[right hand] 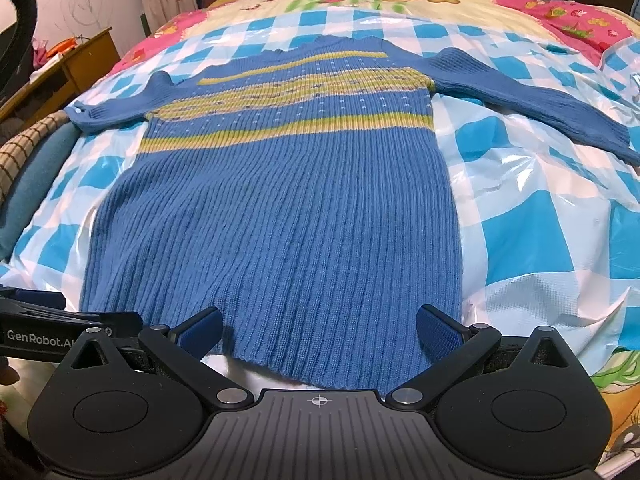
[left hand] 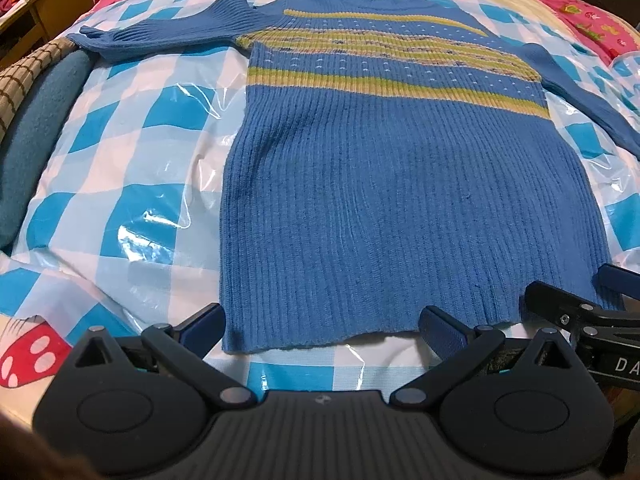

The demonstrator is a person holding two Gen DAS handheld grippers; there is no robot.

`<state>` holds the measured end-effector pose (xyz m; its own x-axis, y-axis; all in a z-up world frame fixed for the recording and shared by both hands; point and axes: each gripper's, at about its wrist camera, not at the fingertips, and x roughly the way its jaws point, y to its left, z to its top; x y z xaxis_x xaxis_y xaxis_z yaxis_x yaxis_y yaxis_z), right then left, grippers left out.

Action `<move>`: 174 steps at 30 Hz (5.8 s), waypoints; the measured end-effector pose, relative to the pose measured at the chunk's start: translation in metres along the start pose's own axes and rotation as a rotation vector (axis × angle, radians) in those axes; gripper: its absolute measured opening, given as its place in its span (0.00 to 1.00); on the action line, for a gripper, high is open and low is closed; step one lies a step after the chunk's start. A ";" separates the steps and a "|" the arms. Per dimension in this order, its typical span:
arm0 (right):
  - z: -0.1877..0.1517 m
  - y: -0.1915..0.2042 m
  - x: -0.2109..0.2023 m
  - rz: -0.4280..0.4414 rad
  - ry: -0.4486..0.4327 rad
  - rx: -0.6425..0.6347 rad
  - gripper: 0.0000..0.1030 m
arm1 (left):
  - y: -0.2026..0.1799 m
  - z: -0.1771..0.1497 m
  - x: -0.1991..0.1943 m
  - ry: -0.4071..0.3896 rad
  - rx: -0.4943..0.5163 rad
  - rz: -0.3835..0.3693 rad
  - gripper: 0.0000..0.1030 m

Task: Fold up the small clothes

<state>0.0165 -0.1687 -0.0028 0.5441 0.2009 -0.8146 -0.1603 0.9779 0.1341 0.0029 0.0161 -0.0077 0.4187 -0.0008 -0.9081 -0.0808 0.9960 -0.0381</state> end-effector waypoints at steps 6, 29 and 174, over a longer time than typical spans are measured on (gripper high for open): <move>0.000 -0.001 0.000 -0.001 0.001 0.004 1.00 | 0.001 0.000 0.001 0.005 0.004 -0.002 1.00; 0.000 -0.002 0.000 0.007 -0.005 0.010 1.00 | -0.002 0.002 0.000 0.005 0.013 -0.002 1.00; 0.242 -0.097 0.063 0.351 -0.362 0.466 0.09 | -0.008 0.104 0.008 -0.193 -0.003 -0.081 1.00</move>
<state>0.2654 -0.2373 0.0689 0.7787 0.4376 -0.4497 -0.0502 0.7578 0.6505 0.1009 0.0170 0.0285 0.5893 -0.0632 -0.8054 -0.0427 0.9931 -0.1092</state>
